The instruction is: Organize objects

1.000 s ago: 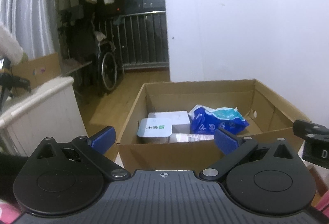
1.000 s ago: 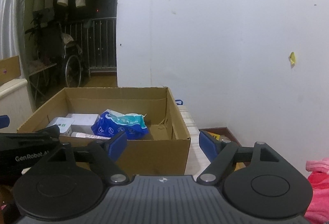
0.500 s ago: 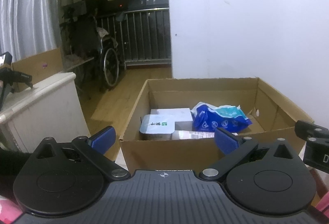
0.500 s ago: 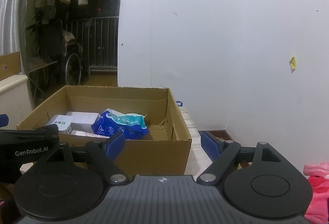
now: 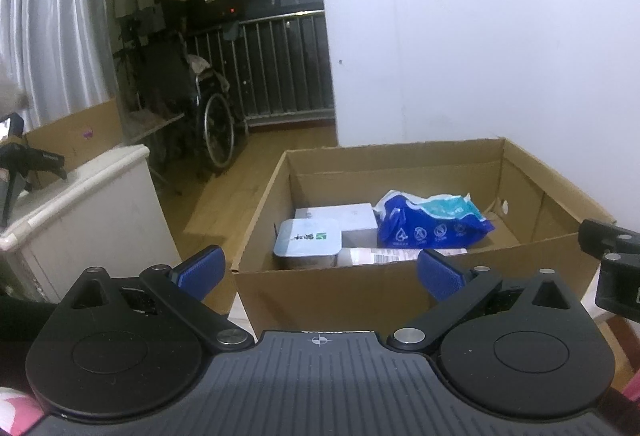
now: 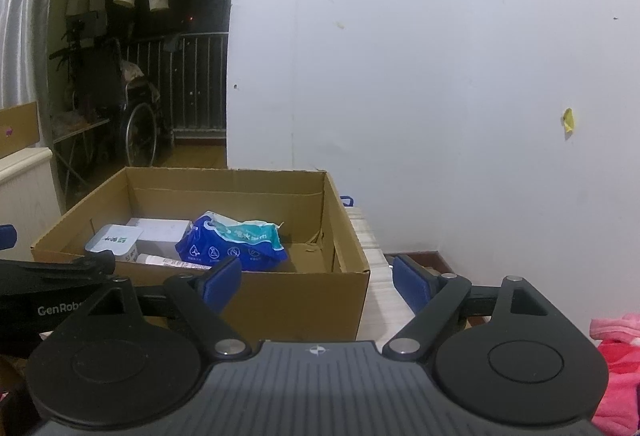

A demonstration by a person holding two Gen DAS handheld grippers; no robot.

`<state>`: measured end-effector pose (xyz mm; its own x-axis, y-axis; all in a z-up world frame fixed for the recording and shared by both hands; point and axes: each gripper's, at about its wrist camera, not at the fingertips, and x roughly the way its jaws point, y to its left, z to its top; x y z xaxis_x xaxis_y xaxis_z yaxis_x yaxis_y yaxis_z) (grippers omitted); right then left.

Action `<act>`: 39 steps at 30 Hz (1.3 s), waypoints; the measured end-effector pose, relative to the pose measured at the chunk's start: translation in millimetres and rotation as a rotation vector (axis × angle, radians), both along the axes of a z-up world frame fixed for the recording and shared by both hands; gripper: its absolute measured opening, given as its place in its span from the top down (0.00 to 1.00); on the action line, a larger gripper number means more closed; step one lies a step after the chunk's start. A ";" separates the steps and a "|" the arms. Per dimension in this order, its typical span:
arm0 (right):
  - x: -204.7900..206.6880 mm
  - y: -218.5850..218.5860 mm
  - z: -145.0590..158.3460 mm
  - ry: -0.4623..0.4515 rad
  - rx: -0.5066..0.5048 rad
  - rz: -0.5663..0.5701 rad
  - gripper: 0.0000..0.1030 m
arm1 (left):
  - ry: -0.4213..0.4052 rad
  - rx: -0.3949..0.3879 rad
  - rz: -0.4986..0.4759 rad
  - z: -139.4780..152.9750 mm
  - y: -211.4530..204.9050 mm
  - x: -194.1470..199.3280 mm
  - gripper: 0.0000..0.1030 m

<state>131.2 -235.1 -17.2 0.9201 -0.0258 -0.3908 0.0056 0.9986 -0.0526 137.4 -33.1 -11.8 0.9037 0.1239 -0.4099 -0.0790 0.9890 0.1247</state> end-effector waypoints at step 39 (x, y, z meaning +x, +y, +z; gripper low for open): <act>0.2 0.7 2.4 -0.015 -0.003 -0.001 0.10 | -0.020 0.030 0.007 3.6 -3.4 -4.8 0.00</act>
<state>131.5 -234.3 -14.8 0.9260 -0.0280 -0.3765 0.0076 0.9984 -0.0555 132.6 -36.5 -8.2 0.9107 0.1423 -0.3878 -0.0890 0.9843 0.1522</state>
